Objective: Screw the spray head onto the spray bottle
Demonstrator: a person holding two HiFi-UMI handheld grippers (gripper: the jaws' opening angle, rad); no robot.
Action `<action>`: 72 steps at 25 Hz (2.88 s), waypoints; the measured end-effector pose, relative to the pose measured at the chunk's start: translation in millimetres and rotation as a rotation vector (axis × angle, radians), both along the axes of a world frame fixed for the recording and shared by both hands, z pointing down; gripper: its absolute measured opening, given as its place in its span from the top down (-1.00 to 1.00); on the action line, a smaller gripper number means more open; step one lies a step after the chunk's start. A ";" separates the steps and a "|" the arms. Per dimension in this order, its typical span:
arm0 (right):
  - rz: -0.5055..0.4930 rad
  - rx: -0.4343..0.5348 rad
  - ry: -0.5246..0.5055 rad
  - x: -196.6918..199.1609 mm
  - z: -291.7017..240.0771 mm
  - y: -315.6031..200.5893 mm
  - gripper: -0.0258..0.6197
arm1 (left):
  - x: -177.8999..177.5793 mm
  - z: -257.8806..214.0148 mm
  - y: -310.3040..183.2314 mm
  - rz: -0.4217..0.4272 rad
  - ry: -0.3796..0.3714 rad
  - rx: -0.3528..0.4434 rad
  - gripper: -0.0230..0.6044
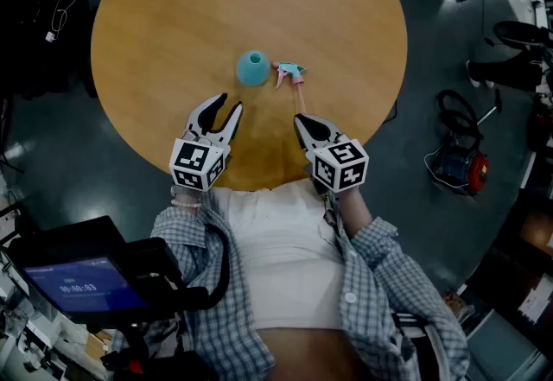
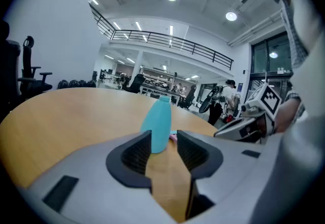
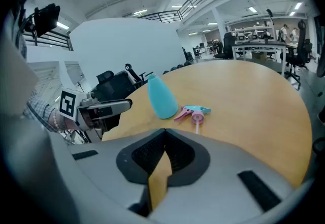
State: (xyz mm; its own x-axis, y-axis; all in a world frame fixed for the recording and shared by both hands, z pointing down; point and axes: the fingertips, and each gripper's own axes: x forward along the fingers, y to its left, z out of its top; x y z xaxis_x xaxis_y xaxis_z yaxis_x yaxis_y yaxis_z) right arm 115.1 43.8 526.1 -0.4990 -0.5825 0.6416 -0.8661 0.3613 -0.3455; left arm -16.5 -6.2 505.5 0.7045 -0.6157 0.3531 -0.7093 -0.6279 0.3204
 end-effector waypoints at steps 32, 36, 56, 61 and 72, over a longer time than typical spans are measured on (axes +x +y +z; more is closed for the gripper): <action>-0.003 0.018 0.065 20.8 -21.0 1.7 0.93 | 57.9 19.4 -26.8 0.217 -0.308 0.130 -0.33; -0.166 0.103 0.223 27.0 -22.6 -24.5 0.93 | 55.7 21.3 -20.0 0.217 -0.302 0.123 -0.33; -1.123 -0.232 0.493 -18.1 40.4 -63.9 0.37 | 48.5 25.6 -5.9 0.204 -0.322 0.110 -0.33; -1.151 -0.357 0.396 -20.2 47.4 -57.1 0.38 | 48.3 25.1 -4.7 0.200 -0.319 0.108 -0.33; -1.073 -0.288 0.324 -18.6 36.5 -60.4 0.58 | 48.9 24.8 -6.9 0.194 -0.315 0.110 -0.33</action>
State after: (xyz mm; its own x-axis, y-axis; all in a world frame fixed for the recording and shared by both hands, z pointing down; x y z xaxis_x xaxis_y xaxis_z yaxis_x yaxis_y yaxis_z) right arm 96.5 -16.6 562.6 -0.4361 0.2299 0.8700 -0.2244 0.9085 -0.3525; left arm 32.4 -13.1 530.3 0.6792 -0.5278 0.5099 -0.6270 -0.7785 0.0294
